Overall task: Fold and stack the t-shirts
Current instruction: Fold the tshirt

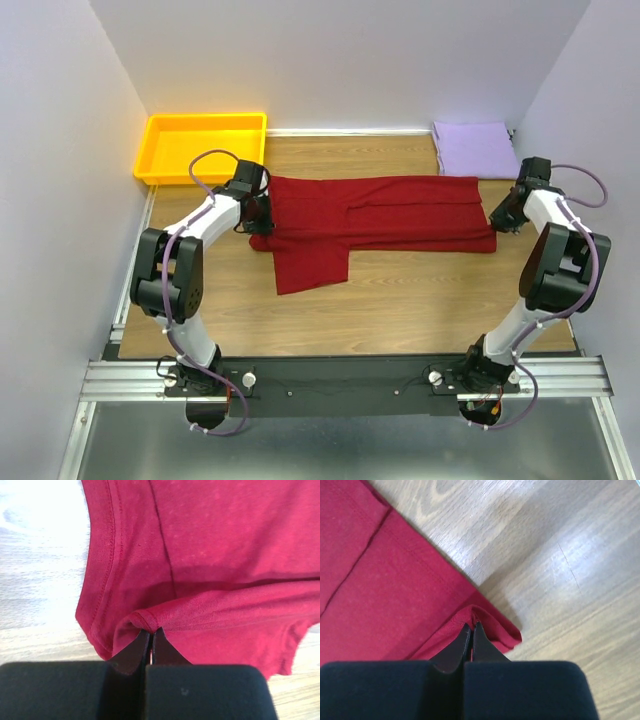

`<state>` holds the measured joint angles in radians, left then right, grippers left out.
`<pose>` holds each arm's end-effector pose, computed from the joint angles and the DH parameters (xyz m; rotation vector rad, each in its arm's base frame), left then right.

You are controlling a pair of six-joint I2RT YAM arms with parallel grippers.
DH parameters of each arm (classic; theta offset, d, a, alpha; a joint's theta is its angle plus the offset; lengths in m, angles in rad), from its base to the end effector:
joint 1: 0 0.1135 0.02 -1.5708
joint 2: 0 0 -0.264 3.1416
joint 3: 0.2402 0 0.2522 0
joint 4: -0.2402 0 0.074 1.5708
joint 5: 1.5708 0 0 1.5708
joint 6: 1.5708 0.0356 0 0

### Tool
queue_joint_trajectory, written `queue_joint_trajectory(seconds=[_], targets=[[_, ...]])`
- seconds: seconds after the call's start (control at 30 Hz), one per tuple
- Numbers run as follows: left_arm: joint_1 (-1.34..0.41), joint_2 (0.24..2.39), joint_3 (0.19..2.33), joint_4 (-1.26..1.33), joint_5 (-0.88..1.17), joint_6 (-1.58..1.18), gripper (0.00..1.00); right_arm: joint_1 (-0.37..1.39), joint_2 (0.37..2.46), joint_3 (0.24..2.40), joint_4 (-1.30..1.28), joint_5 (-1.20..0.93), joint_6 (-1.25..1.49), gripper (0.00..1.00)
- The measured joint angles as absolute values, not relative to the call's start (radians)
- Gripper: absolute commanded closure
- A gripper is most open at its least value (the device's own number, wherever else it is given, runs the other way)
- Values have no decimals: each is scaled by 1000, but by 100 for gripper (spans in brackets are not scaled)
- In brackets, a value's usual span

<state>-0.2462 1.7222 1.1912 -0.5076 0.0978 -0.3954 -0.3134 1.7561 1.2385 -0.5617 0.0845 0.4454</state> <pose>0.3453 -0.0904 0.2079 -0.1619 2.6404 -0.3502 0.3443 -0.1147 0.2074 1.0057 2.4465 -0.0678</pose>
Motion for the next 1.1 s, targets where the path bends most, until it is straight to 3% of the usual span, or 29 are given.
queue_joint_trajectory(seconds=[0.27,0.43,0.47,0.53,0.57,0.67,0.73,0.93,1.1], targets=[[-246,1779,1191,-495,93,-393,99,-313,1826,1258,-537,83,444,98],[-246,1781,1186,-470,79,-398,87,-306,1851,1259,-517,76,444,92],[-246,1781,1183,-464,76,-399,78,-306,1853,1260,-516,74,443,88],[-246,1779,1172,-448,69,-404,68,-306,1854,1263,-516,72,439,60],[-246,1776,1167,-443,65,-406,54,-305,1854,1267,-516,70,432,55],[-246,1732,1119,-428,23,-419,37,-301,1851,1273,-505,67,421,47],[-246,1686,1092,-429,-5,-430,33,-295,1840,1273,-503,66,416,46],[-262,1469,1034,-429,-101,-441,32,-204,1702,1252,-495,63,395,43],[-371,1328,959,-446,-145,-469,35,2,1548,1196,-470,29,395,43]])
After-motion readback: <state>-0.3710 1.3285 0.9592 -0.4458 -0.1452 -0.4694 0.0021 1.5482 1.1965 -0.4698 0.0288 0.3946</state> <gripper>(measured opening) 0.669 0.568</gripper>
